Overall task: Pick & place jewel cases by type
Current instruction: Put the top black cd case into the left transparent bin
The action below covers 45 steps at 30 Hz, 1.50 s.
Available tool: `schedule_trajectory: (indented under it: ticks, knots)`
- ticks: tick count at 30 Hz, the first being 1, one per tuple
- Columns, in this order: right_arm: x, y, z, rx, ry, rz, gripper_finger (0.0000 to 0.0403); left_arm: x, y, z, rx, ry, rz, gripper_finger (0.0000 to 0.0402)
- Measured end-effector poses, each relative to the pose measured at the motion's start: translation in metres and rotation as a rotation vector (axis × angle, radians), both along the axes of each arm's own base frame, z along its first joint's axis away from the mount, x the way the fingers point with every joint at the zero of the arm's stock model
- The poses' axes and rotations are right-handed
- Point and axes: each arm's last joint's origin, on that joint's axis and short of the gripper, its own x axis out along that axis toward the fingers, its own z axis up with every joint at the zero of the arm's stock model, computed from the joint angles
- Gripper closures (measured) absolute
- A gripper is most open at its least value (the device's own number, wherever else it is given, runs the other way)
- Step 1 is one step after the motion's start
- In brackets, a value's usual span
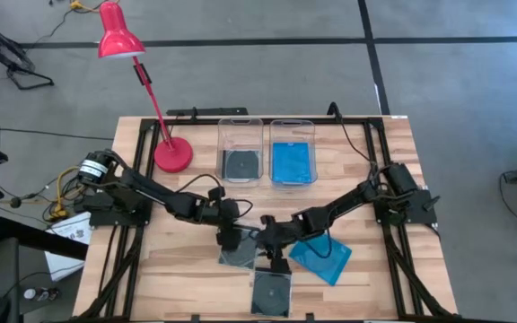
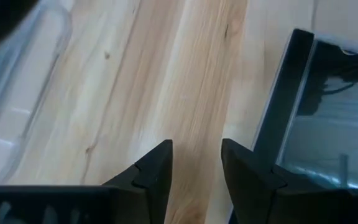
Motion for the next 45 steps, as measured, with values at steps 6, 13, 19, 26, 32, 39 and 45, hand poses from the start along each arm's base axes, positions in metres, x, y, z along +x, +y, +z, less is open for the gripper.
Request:
schedule_trajectory:
  ticks: [6,13,19,26,32,39,45]
  knots:
    - [-0.002,-0.009,-0.009,-0.037,0.076,-0.065,0.0285,-0.002,0.0,-0.006,-0.001,0.04,-0.001,0.0269]
    - [0.004,-0.018,-0.017,-0.024,0.062,-0.087,0.0285,-0.002,0.0,-0.006,-0.012,0.053,-0.004,0.0269]
    - [0.011,-0.034,-0.016,-0.02,0.024,-0.098,0.0285,-0.007,-0.002,-0.008,-0.021,0.097,0.016,0.0269]
    - [0.02,-0.056,-0.012,-0.031,-0.044,-0.126,0.0285,-0.012,-0.006,-0.009,-0.032,0.136,0.023,0.0269]
    - [0.022,-0.067,-0.012,-0.025,-0.047,-0.159,0.0285,-0.018,-0.01,-0.011,-0.042,0.18,0.047,0.0269]
    - [0.019,-0.049,-0.011,-0.033,-0.052,-0.087,0.0285,-0.024,-0.013,-0.013,-0.037,0.227,0.074,0.0269]
    - [0.013,-0.019,-0.01,-0.049,-0.071,0.032,0.0285,-0.026,-0.016,-0.013,-0.021,0.232,0.068,0.0269]
